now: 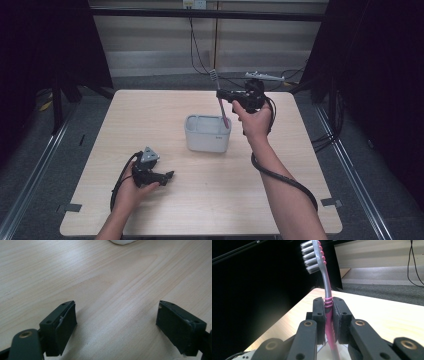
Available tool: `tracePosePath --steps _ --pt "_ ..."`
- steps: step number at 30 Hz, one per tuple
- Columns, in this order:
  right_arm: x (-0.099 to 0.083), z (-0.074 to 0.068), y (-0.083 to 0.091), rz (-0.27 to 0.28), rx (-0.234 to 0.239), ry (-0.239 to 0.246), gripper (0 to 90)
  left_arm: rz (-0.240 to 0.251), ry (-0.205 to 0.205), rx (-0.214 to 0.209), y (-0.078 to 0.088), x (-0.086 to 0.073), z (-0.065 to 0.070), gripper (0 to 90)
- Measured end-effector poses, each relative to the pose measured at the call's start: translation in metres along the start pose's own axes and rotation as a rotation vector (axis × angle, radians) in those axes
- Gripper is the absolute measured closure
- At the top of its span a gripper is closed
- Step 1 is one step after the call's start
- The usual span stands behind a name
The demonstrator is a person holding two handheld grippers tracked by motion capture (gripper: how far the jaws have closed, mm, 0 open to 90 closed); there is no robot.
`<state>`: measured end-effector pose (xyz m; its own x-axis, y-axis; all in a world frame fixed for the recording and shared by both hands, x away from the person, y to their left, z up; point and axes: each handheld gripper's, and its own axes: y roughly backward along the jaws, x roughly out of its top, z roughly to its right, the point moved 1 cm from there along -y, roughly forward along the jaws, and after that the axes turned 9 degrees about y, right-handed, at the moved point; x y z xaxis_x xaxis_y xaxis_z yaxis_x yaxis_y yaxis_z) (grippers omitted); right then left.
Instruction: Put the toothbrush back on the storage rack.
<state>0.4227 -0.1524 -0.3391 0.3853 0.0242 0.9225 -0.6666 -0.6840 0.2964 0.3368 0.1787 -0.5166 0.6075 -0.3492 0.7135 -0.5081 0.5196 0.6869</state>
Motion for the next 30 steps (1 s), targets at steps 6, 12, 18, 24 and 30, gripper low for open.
tracePosePath --steps 6,12,18,24,30 --pt "-0.001 0.002 -0.004 0.005 -0.004 0.0 81.0 0.0 0.001 0.0 0.0 0.0 0.0 16.0" --pt "-0.001 0.004 -0.006 0.004 -0.01 0.003 80.9 -0.001 0.001 0.001 0.0 0.0 0.0 16.0" --pt "-0.003 0.006 -0.007 0.005 -0.015 -0.001 80.9 0.0 0.0 0.001 0.0 0.0 0.0 16.0" --pt "-0.007 0.01 -0.008 0.008 -0.015 -0.008 80.9 0.0 0.0 0.001 0.0 0.0 0.0 16.0" --pt "-0.012 0.012 -0.011 0.009 -0.02 -0.015 80.9 0.0 0.0 0.001 0.0 0.0 0.0 16.0"
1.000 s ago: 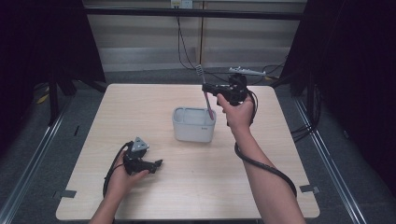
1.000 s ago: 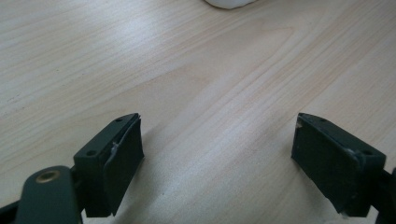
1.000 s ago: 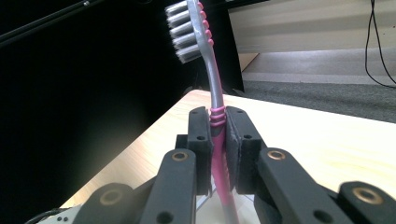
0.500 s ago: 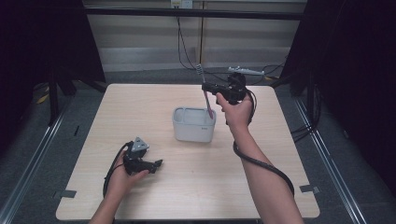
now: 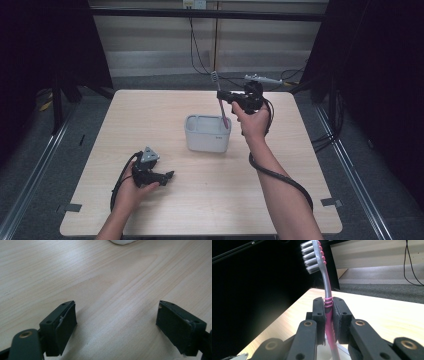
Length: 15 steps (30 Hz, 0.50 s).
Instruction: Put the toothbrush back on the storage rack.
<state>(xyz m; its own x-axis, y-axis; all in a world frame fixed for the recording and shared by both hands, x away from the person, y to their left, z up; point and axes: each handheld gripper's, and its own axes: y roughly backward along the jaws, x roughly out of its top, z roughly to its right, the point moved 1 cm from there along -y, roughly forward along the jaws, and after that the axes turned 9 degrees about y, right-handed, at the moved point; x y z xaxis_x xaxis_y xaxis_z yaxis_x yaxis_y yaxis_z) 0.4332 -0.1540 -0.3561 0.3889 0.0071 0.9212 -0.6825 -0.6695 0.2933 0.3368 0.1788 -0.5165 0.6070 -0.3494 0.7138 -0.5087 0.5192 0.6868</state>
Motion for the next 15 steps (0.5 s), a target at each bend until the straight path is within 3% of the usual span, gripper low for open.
tracePosePath --steps 15 --pt "-0.012 0.006 -0.005 -0.001 -0.01 -0.017 80.8 0.002 0.004 0.0 0.0 0.0 0.0 16.0"
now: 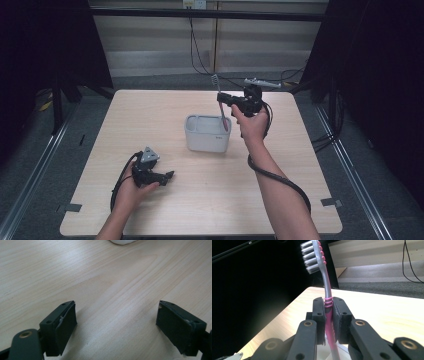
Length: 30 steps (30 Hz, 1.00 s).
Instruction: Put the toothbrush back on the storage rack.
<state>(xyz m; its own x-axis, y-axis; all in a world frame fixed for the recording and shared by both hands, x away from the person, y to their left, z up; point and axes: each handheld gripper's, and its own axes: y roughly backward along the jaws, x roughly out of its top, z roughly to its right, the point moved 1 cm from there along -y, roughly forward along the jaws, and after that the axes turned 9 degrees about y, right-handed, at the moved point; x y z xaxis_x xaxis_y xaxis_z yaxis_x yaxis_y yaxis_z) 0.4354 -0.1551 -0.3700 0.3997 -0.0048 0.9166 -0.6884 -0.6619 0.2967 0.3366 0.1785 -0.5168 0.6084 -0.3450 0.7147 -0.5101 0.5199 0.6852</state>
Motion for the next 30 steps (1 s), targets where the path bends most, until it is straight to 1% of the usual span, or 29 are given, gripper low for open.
tracePosePath --steps 4,11,12,19,23,30 --pt "-0.002 0.001 0.0 0.0 0.0 0.0 80.8 0.0 0.0 0.0 0.0 0.0 0.0 16.0" --pt "-0.008 0.004 0.0 -0.004 -0.001 -0.014 80.8 0.0 -0.005 0.002 0.0 0.0 0.0 16.1" --pt "-0.009 0.004 0.0 -0.006 -0.002 -0.014 80.8 -0.007 -0.013 0.004 0.001 0.0 -0.001 16.1" --pt "-0.014 0.006 0.001 -0.007 -0.004 -0.018 80.8 -0.006 -0.013 0.004 0.0 0.0 -0.001 16.1" --pt "-0.017 0.008 0.003 -0.004 -0.001 -0.031 80.8 -0.006 -0.013 0.004 0.0 0.0 -0.001 16.1" --pt "-0.02 0.01 0.003 -0.008 0.0 -0.033 80.7 -0.005 -0.013 0.004 0.0 0.0 -0.001 16.1"
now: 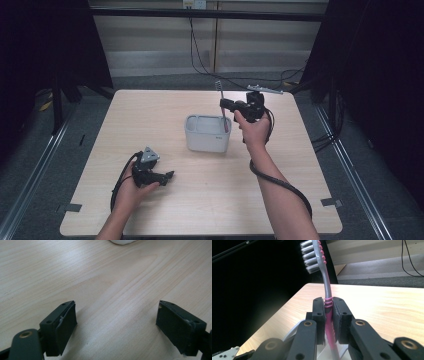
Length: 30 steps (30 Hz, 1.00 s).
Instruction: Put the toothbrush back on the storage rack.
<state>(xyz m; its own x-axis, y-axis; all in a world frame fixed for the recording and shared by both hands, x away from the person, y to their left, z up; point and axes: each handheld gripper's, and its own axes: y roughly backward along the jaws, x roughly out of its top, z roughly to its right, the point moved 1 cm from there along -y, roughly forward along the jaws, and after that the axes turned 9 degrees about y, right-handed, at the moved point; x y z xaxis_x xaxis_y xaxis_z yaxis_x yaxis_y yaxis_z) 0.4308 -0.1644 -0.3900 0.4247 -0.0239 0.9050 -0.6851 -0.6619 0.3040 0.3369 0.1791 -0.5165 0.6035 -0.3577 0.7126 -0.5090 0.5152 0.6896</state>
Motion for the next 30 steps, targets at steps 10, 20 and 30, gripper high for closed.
tracePosePath --steps 10,20,30 --pt "-0.009 0.001 0.002 -0.011 0.002 -0.002 80.7 0.0 0.0 0.0 0.0 0.0 0.0 16.1" --pt "-0.013 0.002 0.005 -0.019 -0.003 -0.002 80.7 0.0 -0.001 0.001 0.0 0.0 0.0 16.1" --pt "-0.022 0.006 0.008 -0.021 -0.011 -0.014 80.6 0.0 0.0 0.0 0.0 0.0 0.0 16.1"
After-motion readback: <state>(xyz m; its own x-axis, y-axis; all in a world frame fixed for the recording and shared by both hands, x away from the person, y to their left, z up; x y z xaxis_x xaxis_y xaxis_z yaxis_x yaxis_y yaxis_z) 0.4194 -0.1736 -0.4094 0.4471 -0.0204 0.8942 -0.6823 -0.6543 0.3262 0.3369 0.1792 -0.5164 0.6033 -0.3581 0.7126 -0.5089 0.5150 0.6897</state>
